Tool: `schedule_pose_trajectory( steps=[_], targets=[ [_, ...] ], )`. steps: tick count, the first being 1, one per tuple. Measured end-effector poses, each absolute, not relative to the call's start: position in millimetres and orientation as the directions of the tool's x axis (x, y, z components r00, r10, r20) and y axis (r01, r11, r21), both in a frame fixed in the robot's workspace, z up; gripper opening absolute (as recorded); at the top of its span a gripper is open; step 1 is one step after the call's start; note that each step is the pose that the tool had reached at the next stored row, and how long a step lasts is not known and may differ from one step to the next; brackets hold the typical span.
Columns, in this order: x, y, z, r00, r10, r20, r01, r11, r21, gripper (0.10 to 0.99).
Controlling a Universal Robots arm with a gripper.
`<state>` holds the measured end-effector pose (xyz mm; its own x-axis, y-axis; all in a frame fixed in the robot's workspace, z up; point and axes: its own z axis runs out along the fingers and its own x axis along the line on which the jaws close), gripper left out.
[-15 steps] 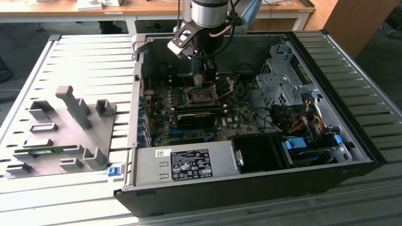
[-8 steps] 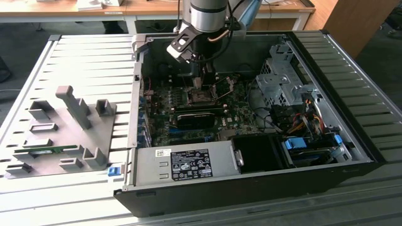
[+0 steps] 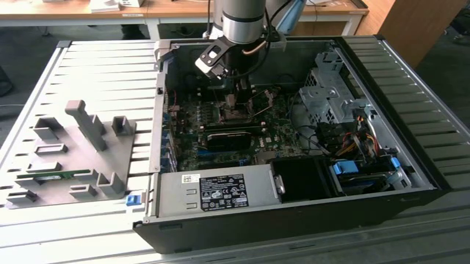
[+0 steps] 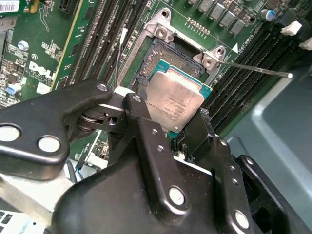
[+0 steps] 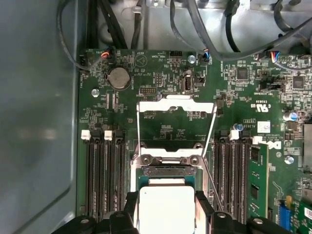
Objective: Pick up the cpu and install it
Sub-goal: 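Place the cpu into insertion slot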
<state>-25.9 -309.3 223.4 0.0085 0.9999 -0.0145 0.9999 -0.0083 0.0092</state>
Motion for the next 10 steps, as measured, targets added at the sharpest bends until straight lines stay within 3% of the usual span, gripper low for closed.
schedule_pose_trajectory(
  steps=[10],
  targets=[
    [-26.9,-309.5,218.9,0.009,1.0,-0.014,1.0,-0.008,0.009,0.541]
  ],
)
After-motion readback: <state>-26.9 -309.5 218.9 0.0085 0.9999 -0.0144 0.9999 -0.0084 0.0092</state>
